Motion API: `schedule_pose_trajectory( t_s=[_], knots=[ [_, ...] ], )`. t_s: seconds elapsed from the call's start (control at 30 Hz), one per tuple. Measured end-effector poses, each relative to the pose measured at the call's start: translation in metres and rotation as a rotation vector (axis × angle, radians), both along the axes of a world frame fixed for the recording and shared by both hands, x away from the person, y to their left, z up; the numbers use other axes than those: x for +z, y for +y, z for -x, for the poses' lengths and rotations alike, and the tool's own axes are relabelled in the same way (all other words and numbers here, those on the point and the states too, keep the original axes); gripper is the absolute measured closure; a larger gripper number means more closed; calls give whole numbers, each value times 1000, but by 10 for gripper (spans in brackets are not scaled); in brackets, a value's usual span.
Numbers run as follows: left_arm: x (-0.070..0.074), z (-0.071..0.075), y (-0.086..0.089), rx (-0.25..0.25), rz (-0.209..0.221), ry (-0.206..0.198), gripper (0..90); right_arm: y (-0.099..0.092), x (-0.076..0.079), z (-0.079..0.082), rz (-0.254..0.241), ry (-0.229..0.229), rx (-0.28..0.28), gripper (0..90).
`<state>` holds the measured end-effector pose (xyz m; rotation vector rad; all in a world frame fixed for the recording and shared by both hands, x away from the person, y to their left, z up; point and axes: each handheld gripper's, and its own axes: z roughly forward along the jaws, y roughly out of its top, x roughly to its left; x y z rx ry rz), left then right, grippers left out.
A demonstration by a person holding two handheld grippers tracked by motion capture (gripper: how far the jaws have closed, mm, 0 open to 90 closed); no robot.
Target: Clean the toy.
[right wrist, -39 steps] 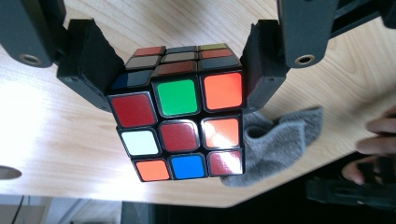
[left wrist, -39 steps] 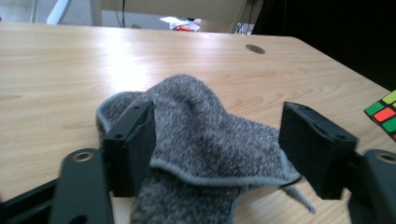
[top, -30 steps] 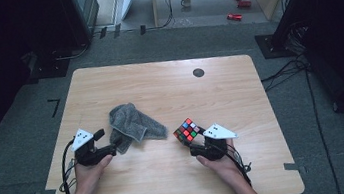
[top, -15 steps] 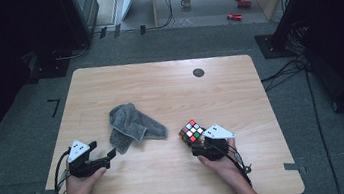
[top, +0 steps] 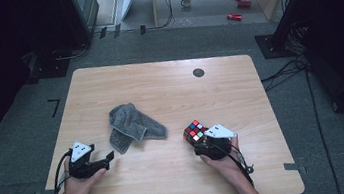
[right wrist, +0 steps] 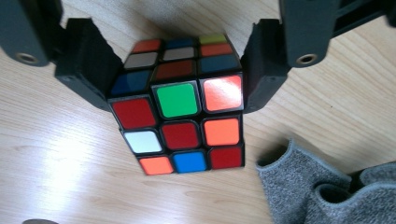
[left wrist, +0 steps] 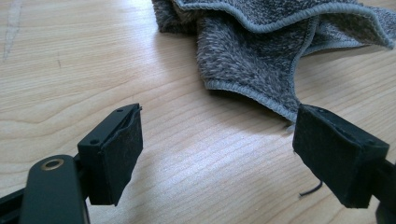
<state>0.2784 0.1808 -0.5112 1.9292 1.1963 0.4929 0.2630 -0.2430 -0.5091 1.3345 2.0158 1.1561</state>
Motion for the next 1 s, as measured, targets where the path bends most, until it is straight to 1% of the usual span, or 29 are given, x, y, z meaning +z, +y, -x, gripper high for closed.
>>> schedule_pose_trajectory(
  t_s=[0.03,0.07,0.1,0.17,0.2,0.27,0.3,0.33,0.37,0.4,0.47,0.5,0.53,0.57,0.6,0.63,0.67,0.7,0.73,0.77,0.8,0.87,0.9,0.93,1.0],
  knots=[
    [0,0,0,-2,-2,2,174,0,0,0,-9,3,10,262],
    [0,0,0,-2,-2,2,175,0,0,0,-9,3,10,262],
    [0,0,0,-5,-4,3,175,-1,0,0,-18,4,20,229],
    [-1,0,-1,-11,-6,4,175,-3,3,1,-49,3,50,164],
    [-1,0,-1,-11,-6,4,175,-3,3,1,-49,3,50,164],
    [-1,0,-1,-11,-5,5,175,-7,5,2,-75,6,63,129],
    [-1,0,-1,-10,-5,10,175,-12,7,2,-91,10,52,107],
    [-1,0,-1,-10,-5,10,176,-12,7,2,-91,10,52,107],
    [-2,-1,-1,-16,-4,20,176,-17,8,2,-81,14,33,106],
    [-2,-1,-1,-16,-4,20,175,-17,8,2,-81,14,33,106],
    [-2,0,-2,-33,-19,32,175,-23,9,2,-81,15,23,94],
    [-3,1,-3,-34,-29,29,176,-30,10,5,-82,17,25,93],
    [-3,1,-3,-34,-29,29,175,-30,10,5,-82,17,25,93],
    [-3,1,-3,-34,-36,32,176,-40,11,9,-75,6,25,93],
    [-3,1,-3,-31,-39,32,176,-40,11,9,-75,6,25,93],
    [-4,0,-4,-23,-42,37,176,-51,11,13,-82,4,15,93],
    [-4,0,-4,-23,-42,37,177,-51,11,13,-82,4,15,93],
    [-4,0,-4,-19,-45,42,178,-63,9,17,-87,14,-1,94],
    [-4,0,-4,-19,-45,42,178,-63,9,17,-87,14,-1,94],
    [-4,-1,-4,-17,-51,47,178,-72,5,20,-78,22,-23,100],
    [-4,-1,-4,-17,-51,47,178,-72,5,20,-78,22,-23,100],
    [-4,0,-4,-12,-54,49,178,-82,2,24,-76,24,-41,101],
    [-4,1,-3,-13,-54,46,178,-90,0,27,-70,29,-62,101],
    [-4,1,-3,-13,-54,46,178,-90,0,27,-70,29,-62,101],
    [-4,2,-2,-8,-50,48,178,-100,-2,31,-50,42,-87,103]
  ],
)
